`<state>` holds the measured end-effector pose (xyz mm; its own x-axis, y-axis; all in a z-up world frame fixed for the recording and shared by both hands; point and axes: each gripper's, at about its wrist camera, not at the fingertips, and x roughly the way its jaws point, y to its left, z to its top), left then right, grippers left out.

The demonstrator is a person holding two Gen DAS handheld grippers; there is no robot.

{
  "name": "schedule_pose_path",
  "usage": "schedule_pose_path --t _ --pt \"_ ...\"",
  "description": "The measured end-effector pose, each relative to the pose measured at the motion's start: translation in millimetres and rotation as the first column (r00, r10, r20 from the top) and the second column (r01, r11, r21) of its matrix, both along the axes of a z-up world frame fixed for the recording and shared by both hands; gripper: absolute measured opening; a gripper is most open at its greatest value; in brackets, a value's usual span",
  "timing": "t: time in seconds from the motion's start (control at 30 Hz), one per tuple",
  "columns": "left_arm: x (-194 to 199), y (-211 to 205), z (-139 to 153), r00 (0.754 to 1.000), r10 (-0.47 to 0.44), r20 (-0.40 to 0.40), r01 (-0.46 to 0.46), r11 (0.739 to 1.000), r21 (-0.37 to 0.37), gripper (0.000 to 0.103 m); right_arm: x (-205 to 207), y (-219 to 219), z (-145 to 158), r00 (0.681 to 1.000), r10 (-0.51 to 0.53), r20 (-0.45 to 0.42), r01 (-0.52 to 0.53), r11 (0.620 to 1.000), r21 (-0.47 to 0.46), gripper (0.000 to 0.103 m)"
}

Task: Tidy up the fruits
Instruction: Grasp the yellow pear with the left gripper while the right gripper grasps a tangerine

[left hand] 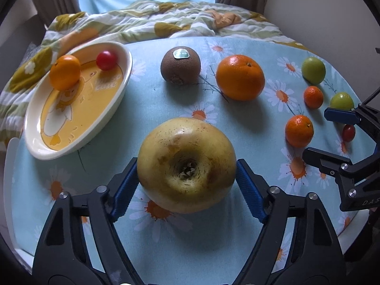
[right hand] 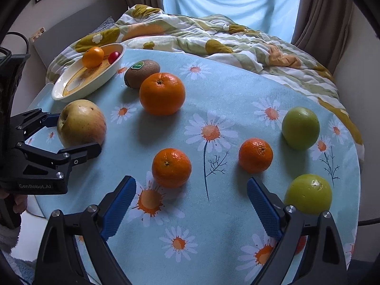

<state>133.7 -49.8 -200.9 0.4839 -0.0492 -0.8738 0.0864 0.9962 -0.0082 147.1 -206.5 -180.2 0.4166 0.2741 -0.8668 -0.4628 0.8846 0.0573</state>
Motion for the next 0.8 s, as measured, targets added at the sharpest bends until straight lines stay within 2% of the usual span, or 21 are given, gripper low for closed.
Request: schedule_pose_path --t 0.13,0.23,0.3,0.33,0.37,0.6,0.73,0.8 --pt "-1 1 -1 1.000 0.000 0.006 0.000 1.000 -0.001 0.082 3 5 -6 1.000 0.014 -0.018 -0.014 1.000 0.001 0.076" --pt "-2 2 0 1.000 0.010 0.002 -0.010 1.000 0.001 0.082 5 8 -7 1.000 0.019 -0.020 -0.019 1.000 0.002 0.075" --pt "-3 5 0 1.000 0.017 0.000 -0.017 1.000 0.012 0.082 8 11 -11 0.999 0.026 -0.035 -0.026 1.000 0.001 0.069" --pt "-4 7 0 1.000 0.020 -0.002 -0.020 1.000 0.017 0.082 9 12 -12 0.999 0.030 -0.042 -0.030 1.000 0.002 0.062" --pt "-4 8 0 1.000 0.024 -0.004 -0.024 1.000 0.019 0.082 9 14 -13 0.999 0.032 -0.038 -0.032 0.999 -0.003 0.060" --pt "-5 13 0 0.999 0.034 -0.012 -0.033 0.999 0.008 0.082 11 23 -12 0.998 0.052 -0.019 -0.052 0.999 -0.003 0.049" --pt "-5 15 0 0.999 0.036 -0.012 -0.036 0.999 0.002 0.082 14 25 -11 0.998 0.051 -0.023 -0.051 0.999 -0.005 0.035" --pt "-5 14 1 0.999 0.040 -0.011 -0.040 0.999 0.010 0.082 15 24 -11 0.999 0.046 -0.026 -0.046 0.999 -0.002 0.035"
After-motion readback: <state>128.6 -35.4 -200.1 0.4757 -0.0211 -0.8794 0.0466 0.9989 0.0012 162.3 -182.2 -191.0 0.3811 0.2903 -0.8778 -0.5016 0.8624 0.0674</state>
